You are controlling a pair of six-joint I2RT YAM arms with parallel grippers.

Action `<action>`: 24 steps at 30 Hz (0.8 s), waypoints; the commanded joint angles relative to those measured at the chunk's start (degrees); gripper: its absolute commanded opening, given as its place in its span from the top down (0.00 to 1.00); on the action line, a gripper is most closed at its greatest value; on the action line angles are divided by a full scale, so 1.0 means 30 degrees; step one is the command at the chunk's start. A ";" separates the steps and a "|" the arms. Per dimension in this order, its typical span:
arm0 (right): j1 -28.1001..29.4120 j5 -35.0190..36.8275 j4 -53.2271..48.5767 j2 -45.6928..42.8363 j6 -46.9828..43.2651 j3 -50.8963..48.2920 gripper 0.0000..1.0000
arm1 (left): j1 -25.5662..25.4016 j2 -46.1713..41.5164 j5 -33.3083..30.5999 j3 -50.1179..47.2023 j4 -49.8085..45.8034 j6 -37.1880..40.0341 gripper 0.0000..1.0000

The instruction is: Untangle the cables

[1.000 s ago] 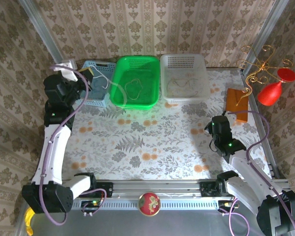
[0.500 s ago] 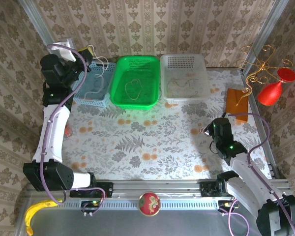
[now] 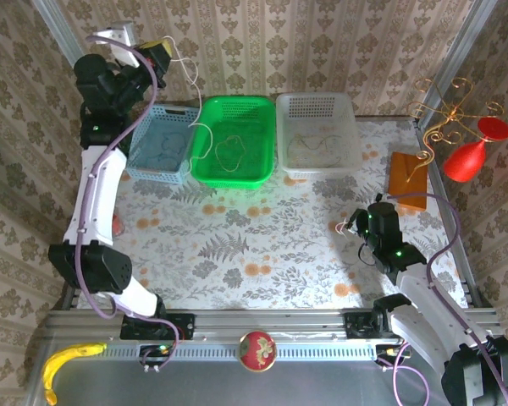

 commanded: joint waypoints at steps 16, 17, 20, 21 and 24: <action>0.0361 -0.4298 0.0544 0.0990 -0.0841 0.4416 1.00 | -0.2159 0.5442 0.0031 -0.0532 -0.0650 0.1718 1.00; 0.0386 -0.4516 0.0583 0.1149 -0.0830 0.4672 1.00 | -0.2246 0.5468 -0.0077 -0.1039 -0.0601 0.1890 1.00; 0.0492 -0.5497 0.1005 0.1641 -0.0605 0.5462 1.00 | -0.2465 0.5327 -0.0672 -0.2711 -0.0746 0.2503 0.61; 0.0503 -0.5809 0.1175 0.1803 -0.0499 0.5709 1.00 | -0.2483 0.5149 -0.0804 -0.3290 -0.0692 0.2597 0.46; 0.0616 -0.6710 0.1765 0.2449 -0.0107 0.6419 1.00 | -0.2468 0.4060 -0.0809 -0.5300 -0.0054 0.2688 0.22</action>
